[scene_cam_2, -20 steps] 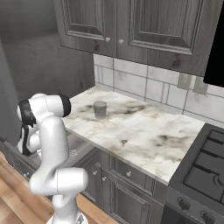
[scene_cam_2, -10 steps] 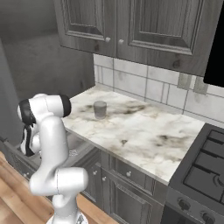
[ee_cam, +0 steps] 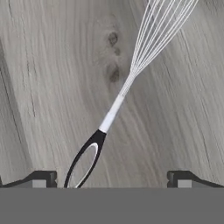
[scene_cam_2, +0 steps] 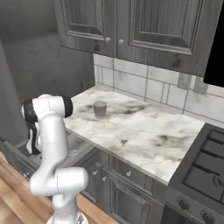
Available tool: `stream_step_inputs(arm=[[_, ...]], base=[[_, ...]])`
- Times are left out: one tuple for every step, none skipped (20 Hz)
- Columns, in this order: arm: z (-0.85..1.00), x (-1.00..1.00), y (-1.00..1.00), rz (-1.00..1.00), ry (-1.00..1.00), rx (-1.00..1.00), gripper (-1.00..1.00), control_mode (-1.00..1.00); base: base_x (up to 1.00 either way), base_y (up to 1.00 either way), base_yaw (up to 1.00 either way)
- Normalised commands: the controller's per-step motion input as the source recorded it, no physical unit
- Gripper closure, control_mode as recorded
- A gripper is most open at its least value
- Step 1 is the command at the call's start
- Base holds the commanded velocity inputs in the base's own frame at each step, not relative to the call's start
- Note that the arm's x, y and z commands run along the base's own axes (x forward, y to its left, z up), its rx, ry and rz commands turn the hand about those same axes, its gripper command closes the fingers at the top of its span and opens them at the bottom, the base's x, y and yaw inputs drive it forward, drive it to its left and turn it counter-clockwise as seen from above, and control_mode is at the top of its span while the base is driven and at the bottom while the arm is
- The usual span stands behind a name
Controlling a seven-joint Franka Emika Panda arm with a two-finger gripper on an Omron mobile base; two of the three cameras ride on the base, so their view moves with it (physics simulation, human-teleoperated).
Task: Pick the whisk from the drawer and place it on the counter.
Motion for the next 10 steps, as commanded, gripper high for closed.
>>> stream_step_inputs(arm=[[-0.56,0.07,0.0,0.0,-0.03,0.0,-1.0,-1.0],[-0.56,0.05,0.0,0.0,-0.03,0.0,-1.0,-1.0],[-0.56,0.04,0.0,0.0,-0.02,0.0,-1.0,-1.0],[-0.56,0.04,0.0,0.0,-0.02,0.0,-1.0,-1.0],[-0.54,0.08,0.0,0.0,-0.02,0.0,-1.0,-1.0],[-0.52,0.12,0.0,0.0,-0.01,0.0,-1.0,-1.0],[-0.51,0.16,0.0,0.0,-0.01,0.0,-1.0,-1.0],[-0.5,0.17,0.0,0.0,-0.02,0.0,-1.0,-1.0],[-0.49,0.19,0.0,0.0,-0.03,0.0,-1.0,-1.0],[-0.49,0.2,0.0,0.0,-0.04,0.0,-1.0,-1.0]], base=[[0.0,0.0,0.0],[0.0,0.0,0.0],[0.0,0.0,0.0],[0.0,0.0,0.0],[0.0,0.0,0.0],[0.0,0.0,0.0],[0.0,0.0,0.0],[0.0,0.0,0.0],[0.0,0.0,0.0],[0.0,0.0,0.0]])
